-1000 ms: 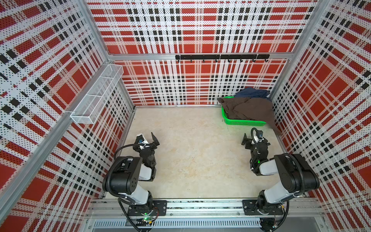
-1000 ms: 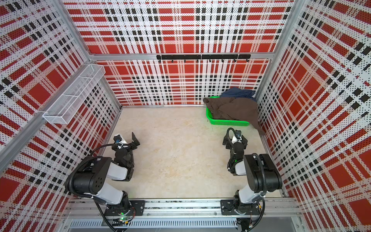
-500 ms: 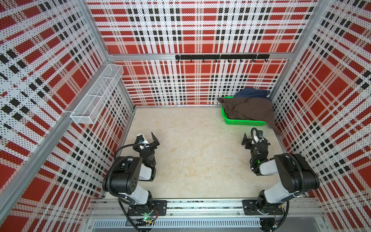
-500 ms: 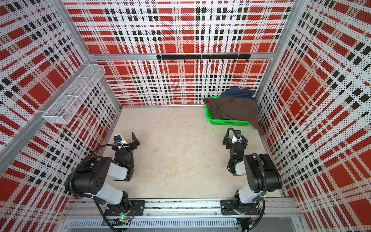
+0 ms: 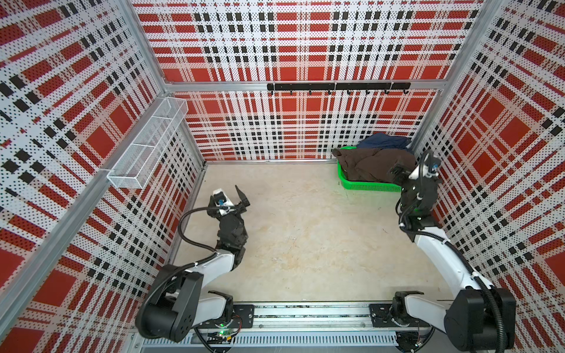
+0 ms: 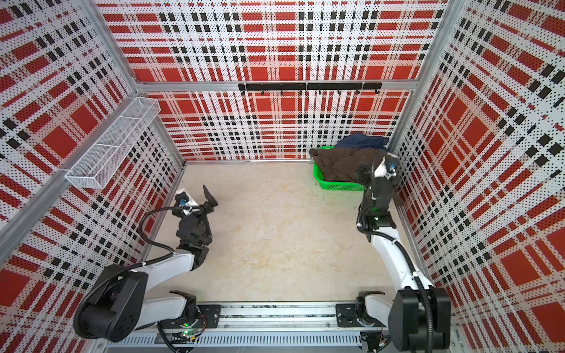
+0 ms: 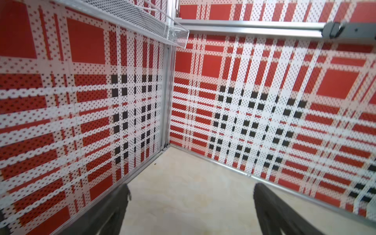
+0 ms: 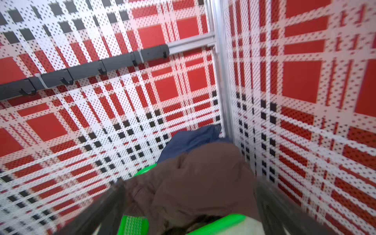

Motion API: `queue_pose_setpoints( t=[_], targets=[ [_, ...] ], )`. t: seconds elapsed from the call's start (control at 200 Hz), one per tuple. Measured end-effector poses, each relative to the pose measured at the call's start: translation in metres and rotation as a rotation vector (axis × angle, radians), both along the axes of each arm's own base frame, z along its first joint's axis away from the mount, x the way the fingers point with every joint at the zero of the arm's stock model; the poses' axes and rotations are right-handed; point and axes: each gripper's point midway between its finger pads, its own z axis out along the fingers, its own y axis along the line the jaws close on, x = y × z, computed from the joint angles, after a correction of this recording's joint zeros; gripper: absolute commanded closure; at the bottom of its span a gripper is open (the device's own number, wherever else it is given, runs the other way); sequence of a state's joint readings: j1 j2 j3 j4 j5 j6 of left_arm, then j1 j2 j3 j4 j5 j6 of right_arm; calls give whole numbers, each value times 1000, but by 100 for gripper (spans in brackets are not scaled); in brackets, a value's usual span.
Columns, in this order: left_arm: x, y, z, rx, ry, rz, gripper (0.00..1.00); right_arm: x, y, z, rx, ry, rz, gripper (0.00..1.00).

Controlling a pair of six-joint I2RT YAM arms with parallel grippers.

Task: Fold and stack the trousers
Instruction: Pick up the trousers from the basket.

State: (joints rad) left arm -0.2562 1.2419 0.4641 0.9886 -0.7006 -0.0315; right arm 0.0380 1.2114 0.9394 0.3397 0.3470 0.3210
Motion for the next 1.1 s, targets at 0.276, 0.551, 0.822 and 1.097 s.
queue_pose_setpoints(
  t=[0.276, 0.551, 0.822, 1.097],
  targets=[
    [49, -8, 53, -200, 60, -135, 2, 75, 25, -80, 199, 392, 106, 0],
    [91, -80, -41, -274, 420, -329, 2, 158, 30, -119, 338, 578, 118, 0],
    [114, -152, -67, -269, 553, -490, 2, 220, 18, -157, 442, 631, 85, 0],
    [132, -212, -80, -257, 601, -622, 2, 236, 12, -216, 548, 701, 57, 0]
  ],
)
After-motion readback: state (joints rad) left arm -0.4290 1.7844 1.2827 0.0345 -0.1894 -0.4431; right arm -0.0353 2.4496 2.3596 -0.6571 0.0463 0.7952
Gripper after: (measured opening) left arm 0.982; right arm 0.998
